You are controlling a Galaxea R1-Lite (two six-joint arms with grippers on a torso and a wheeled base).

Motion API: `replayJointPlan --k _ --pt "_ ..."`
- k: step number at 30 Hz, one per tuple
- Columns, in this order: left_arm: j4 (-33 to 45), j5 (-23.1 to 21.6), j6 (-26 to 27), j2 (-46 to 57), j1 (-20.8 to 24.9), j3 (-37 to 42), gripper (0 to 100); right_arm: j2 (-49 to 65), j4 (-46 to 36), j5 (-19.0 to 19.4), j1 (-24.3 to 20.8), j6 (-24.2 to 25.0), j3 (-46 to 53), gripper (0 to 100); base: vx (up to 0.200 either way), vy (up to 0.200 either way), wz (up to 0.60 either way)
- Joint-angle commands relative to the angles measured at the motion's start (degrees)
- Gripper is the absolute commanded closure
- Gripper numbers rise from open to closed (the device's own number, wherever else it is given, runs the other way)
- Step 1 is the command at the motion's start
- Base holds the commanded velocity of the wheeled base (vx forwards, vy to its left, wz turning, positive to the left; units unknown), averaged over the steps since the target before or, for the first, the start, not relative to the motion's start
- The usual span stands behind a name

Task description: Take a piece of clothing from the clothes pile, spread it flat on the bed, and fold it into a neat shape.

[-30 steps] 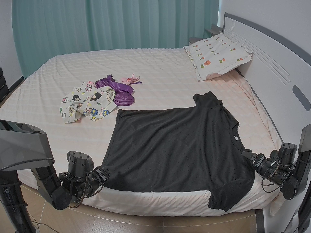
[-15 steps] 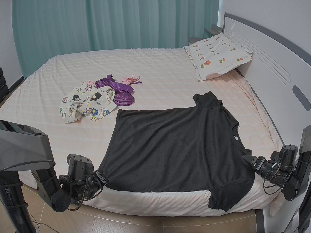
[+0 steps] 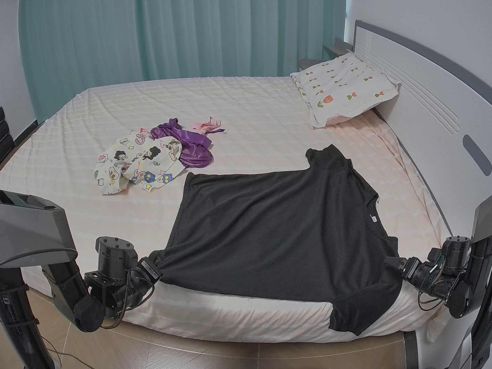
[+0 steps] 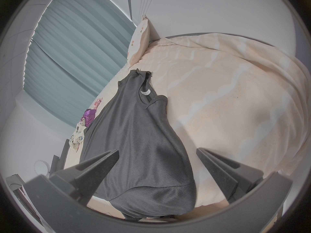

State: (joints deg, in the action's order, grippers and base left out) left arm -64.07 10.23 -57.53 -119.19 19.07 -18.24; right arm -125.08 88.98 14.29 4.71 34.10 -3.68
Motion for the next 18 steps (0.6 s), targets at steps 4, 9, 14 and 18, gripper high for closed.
replayJointPlan --k 4,9,14,18 --pt "-0.09 -0.03 -0.83 0.10 -0.87 -0.22 100 -2.28 0.67 2.24 0.13 0.00 -0.27 0 0.000 0.000 0.00" --pt "-0.09 -0.30 -1.36 0.18 -1.05 -0.40 100 -1.84 0.67 3.55 0.13 0.44 -2.12 100 0.000 0.000 0.00" --pt "-0.09 -0.56 -1.36 -0.08 -1.58 -0.57 100 -2.19 0.58 3.55 0.39 0.62 -8.45 100 0.000 0.000 0.00" --pt "-0.17 -0.56 -1.45 0.01 -1.93 -0.57 100 -2.72 0.23 4.35 0.22 0.53 -13.98 100 0.000 0.000 0.00"
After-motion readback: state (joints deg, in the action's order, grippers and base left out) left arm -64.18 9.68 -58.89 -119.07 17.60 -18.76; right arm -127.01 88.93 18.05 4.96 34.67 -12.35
